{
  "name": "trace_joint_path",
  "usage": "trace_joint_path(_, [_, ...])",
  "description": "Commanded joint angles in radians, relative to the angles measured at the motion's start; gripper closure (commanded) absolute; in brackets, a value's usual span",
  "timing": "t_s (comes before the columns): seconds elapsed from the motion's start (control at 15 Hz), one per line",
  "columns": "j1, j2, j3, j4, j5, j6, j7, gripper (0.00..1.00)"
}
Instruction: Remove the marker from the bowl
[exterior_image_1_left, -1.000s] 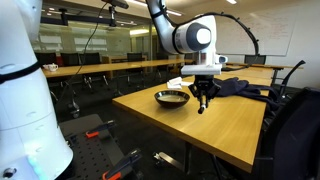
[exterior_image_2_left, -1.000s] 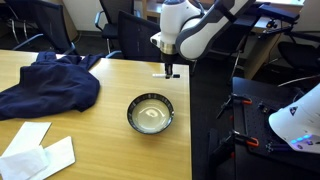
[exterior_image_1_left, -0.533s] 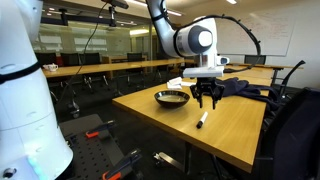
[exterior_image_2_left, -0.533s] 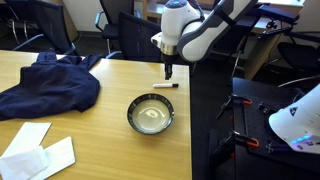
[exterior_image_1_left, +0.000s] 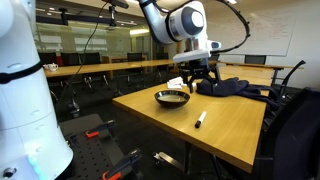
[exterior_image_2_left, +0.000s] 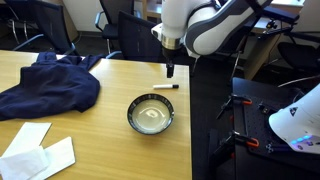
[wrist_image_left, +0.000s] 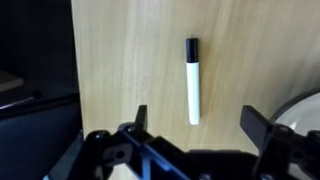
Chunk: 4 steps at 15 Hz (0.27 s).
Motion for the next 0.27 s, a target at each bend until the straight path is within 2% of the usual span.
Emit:
trace_joint_path(0.0, [0.007, -0.097, 0.013, -0.047, -0.006, -0.077, 0.066, 0.0])
trace_joint_path(0.2, [0.001, -0.141, 0.028, -0.074, 0.007, -0.084, 0.067, 0.0])
